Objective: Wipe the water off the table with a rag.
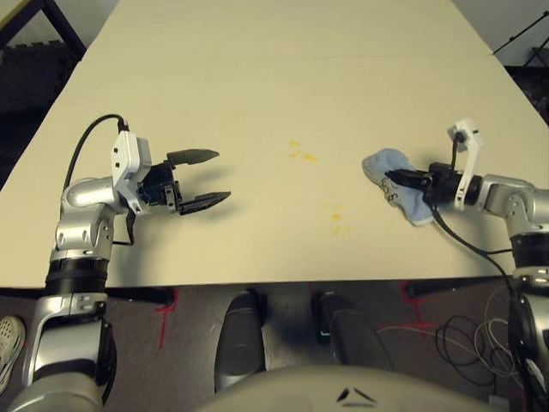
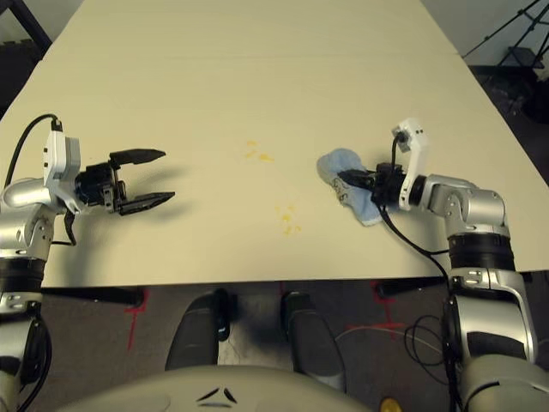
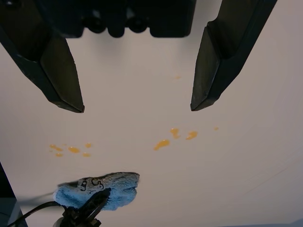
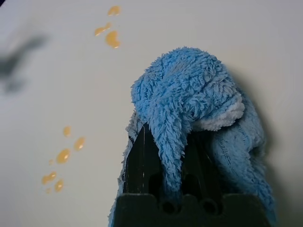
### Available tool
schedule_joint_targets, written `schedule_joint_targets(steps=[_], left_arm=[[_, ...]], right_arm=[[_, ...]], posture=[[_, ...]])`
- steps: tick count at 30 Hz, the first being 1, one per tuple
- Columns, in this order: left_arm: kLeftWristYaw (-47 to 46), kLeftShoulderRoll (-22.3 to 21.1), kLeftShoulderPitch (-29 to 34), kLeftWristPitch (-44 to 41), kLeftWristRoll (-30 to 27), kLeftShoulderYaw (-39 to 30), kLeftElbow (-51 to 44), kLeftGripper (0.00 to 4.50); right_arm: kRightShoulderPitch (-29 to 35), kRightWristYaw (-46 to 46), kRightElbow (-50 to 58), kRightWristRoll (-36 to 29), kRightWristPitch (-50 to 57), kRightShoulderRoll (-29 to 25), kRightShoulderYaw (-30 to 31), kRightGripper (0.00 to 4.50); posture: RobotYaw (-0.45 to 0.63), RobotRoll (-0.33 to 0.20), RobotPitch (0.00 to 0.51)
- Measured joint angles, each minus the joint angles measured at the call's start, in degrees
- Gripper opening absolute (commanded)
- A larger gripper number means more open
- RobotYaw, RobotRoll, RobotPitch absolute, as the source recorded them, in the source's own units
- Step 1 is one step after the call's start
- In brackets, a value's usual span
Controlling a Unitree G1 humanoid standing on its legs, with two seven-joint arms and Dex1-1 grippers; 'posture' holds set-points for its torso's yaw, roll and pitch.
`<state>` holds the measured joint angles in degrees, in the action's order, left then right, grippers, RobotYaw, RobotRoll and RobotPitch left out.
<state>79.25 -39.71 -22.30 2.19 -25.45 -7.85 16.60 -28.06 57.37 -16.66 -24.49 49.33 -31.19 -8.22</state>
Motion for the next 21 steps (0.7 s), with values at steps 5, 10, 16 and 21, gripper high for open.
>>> schedule_joint_targets(steps=[5, 10, 16, 21], left_arm=[[0.1, 0.0, 0.2, 0.0, 0.0, 0.0, 0.0, 4.50], [0.3, 0.0, 0.1, 0.1, 0.0, 0.1, 0.0, 4.50], [1.5, -0.9, 0.2, 1.4, 0.5, 0.1, 0.5, 4.50], [1.6, -0.9, 0.1, 1.8, 0.6, 0.1, 1.5, 4.50]], right_arm=[[0.4, -0.7, 1.2, -0.2, 0.5, 0.0, 0.1, 0.11], [0.3, 0.5, -0.5, -0.2, -0.3, -3.3, 0.6, 0.11], [0.0, 3.4, -5.4, 0.3, -2.7, -11.6, 0.9, 0.11], [-1.2, 5.9, -9.8, 1.3, -4.5, -17.4, 0.9, 0.11]], posture=[[0.15, 0.000, 0.209], [0.14, 0.000, 0.213], [0.14, 0.000, 0.215], [0.13, 0.000, 0.214]])
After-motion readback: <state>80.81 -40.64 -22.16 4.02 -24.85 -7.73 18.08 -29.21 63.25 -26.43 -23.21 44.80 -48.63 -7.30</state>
